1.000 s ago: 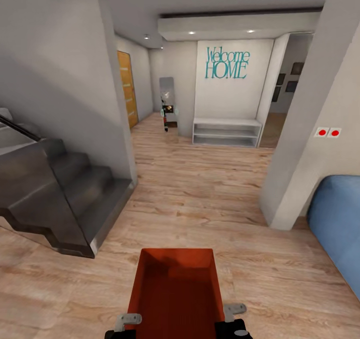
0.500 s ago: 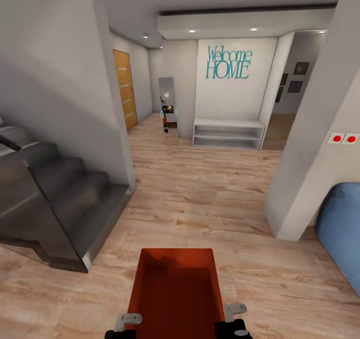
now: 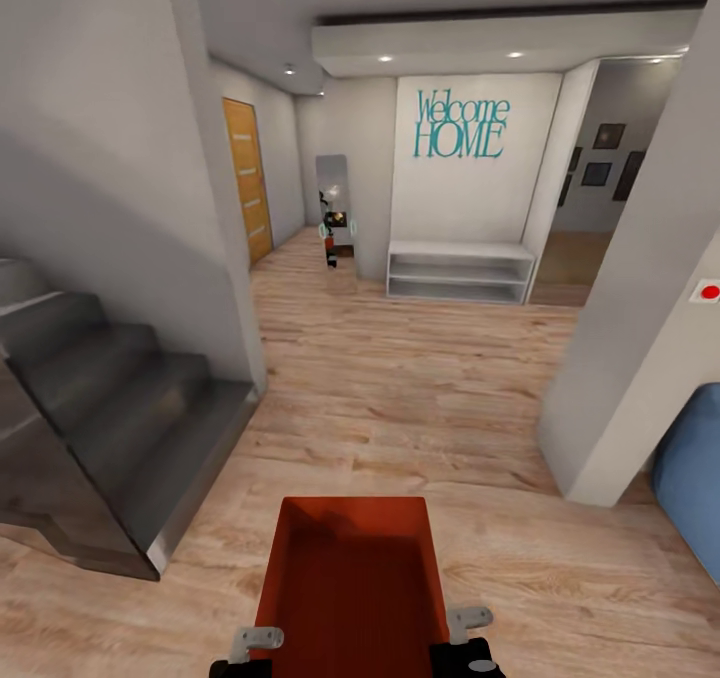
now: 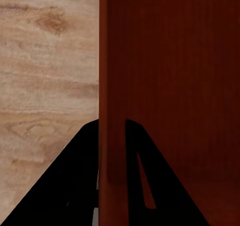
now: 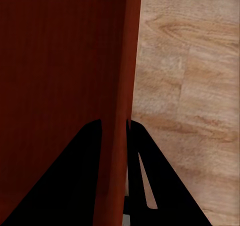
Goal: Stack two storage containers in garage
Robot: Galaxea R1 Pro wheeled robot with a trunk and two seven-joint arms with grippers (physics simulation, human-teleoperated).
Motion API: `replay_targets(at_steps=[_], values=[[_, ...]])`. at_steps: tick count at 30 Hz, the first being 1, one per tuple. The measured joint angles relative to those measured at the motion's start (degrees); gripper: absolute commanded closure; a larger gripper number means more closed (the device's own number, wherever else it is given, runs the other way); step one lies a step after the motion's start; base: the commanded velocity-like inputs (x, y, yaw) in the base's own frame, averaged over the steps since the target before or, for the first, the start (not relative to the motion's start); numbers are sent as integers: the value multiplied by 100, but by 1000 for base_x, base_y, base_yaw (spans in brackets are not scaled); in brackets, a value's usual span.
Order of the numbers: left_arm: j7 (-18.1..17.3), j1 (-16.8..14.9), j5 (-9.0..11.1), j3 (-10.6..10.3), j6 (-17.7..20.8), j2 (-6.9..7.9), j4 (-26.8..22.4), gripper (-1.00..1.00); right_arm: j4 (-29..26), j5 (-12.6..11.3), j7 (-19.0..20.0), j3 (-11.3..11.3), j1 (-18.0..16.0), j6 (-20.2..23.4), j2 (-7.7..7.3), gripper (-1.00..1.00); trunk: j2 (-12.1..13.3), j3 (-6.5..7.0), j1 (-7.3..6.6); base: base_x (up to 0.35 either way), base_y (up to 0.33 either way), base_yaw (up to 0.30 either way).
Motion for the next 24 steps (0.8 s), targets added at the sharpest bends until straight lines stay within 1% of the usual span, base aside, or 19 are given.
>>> replay_targets(at_steps=[24], values=[[0, 0, 2, 0, -3, 0, 1, 100, -1, 0, 0, 1, 0, 0, 0, 100, 0, 0, 0, 342, 0, 0]])
